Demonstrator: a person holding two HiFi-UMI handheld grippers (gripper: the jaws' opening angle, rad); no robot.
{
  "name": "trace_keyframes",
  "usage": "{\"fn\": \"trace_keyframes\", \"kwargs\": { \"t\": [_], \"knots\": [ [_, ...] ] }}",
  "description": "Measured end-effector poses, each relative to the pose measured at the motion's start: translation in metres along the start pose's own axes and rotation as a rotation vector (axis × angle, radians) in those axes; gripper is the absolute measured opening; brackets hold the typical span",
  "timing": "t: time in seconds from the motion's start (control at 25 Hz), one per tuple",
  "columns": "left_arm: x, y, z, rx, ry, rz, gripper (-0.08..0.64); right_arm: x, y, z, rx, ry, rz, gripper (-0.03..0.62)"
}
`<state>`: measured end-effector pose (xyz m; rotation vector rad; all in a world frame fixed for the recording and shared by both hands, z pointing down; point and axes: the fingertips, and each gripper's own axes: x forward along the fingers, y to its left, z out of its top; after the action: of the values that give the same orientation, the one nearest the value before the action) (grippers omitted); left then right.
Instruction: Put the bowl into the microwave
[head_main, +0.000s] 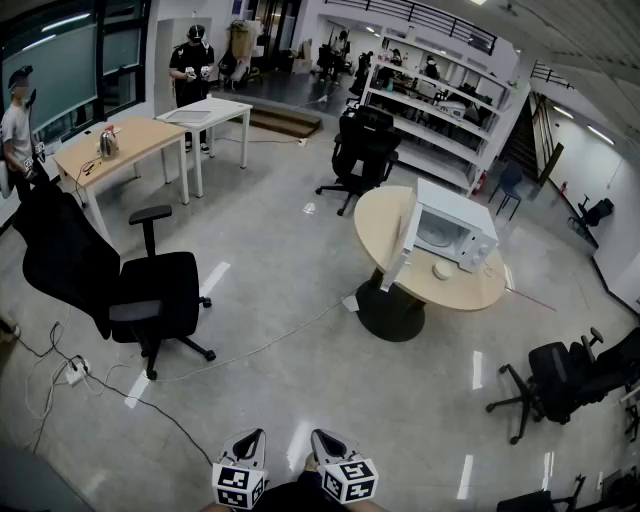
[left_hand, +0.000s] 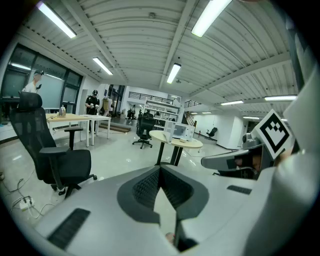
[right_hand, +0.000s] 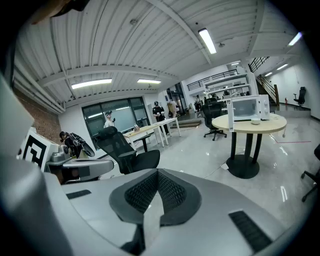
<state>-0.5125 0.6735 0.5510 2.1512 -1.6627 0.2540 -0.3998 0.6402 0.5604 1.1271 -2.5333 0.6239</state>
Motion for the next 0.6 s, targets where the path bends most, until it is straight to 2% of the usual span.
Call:
{"fn": "trace_keyframes", "kwargs": {
  "t": [0.24,0.6],
  "knots": [
    [0.049,-0.030,0.026,0.006,-0.014,-0.026,0.046,-0.001,-0.054,0.029,-0.021,-0.024,-0.020,0.015],
    [0.126,-0.083,0.057,0.077,0.007,-0.115,0.046,-0.010,-0.134,0.061,0.019,-0.077,-0.083,0.016]
  ]
}}
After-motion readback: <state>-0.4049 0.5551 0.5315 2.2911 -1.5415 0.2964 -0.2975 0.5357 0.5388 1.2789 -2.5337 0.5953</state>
